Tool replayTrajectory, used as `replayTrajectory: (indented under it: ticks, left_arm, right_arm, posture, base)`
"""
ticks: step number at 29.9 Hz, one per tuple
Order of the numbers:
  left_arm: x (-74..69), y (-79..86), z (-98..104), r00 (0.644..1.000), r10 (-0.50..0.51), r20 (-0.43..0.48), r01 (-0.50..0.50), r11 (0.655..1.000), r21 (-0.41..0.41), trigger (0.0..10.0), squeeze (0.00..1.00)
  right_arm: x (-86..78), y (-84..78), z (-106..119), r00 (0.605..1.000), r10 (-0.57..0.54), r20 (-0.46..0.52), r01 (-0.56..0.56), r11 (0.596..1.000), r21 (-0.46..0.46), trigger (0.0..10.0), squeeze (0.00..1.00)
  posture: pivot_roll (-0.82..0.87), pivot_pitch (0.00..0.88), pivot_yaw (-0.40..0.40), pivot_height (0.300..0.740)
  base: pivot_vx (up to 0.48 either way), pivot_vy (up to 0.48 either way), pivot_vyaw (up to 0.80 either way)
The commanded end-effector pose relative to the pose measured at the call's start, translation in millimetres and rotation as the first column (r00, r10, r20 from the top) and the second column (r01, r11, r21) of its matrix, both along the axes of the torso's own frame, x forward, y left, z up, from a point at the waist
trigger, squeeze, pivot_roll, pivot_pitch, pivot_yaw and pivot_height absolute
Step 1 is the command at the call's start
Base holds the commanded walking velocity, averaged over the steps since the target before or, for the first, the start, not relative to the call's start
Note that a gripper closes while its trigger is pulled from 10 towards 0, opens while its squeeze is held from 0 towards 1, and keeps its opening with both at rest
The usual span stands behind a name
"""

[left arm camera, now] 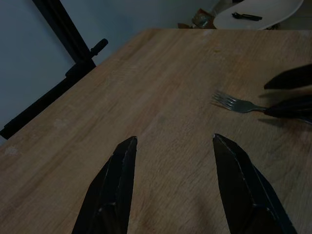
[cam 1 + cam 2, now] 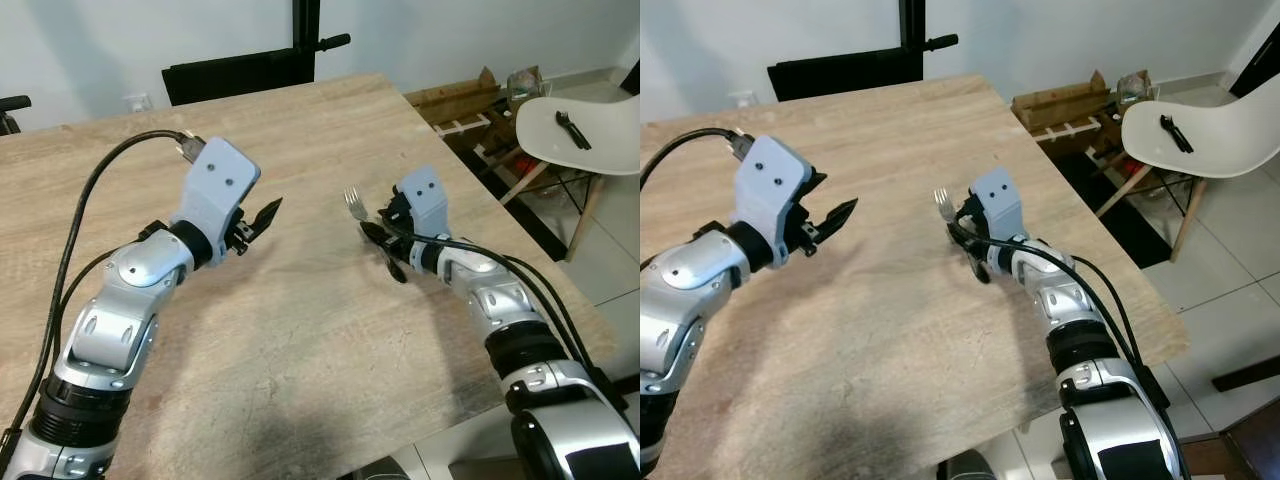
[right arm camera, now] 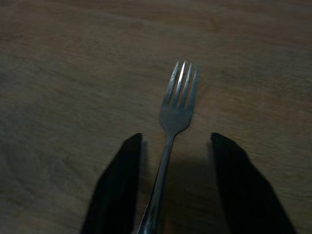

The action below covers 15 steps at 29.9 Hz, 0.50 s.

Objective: Setting the table

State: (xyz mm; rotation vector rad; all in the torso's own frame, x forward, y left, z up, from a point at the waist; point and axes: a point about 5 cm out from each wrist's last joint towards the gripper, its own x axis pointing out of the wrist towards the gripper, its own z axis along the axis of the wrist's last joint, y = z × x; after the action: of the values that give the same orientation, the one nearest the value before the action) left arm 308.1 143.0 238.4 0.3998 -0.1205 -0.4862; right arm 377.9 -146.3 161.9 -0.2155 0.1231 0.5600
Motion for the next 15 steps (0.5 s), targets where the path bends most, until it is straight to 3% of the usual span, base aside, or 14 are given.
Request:
replayTrajectory:
  ticks: [1,8,9,15]
  left_arm:
    - [0.1,3.0,-4,1.0,0.015,-0.023,-0.015,1.0,0.008,10.0,0.0]
    - [0.2,0.8,-6,0.999,0.019,-0.028,-0.019,1.0,0.001,10.0,0.0]
    - [-0.1,0.7,-7,0.999,0.019,-0.029,-0.019,1.0,0.0,10.0,0.0]
    - [0.1,1.3,-6,0.999,0.019,-0.028,-0.019,1.0,-0.001,10.0,0.0]
  right_arm:
    - [1.2,-1.8,2,1.0,-0.001,0.008,0.001,1.0,0.006,10.0,1.0]
    - [3.8,-4.4,-2,1.0,0.004,-0.008,-0.004,1.0,-0.024,10.0,1.0]
    - [3.8,-4.6,-5,1.0,0.003,-0.022,-0.003,1.0,-0.021,10.0,0.0]
    - [3.7,-3.1,-16,0.997,-0.007,-0.071,0.006,1.0,-0.016,10.0,0.0]
  posture:
    - [-0.07,0.123,0.033,0.74]
    - [-0.08,0.123,0.026,0.74]
    - [-0.07,0.121,0.026,0.74]
    - [-0.07,0.116,0.028,0.74]
  base:
    - [0.0,0.0,0.0]
    - [0.0,0.0,0.0]
    - [0.0,0.0,0.0]
    - [0.0,0.0,0.0]
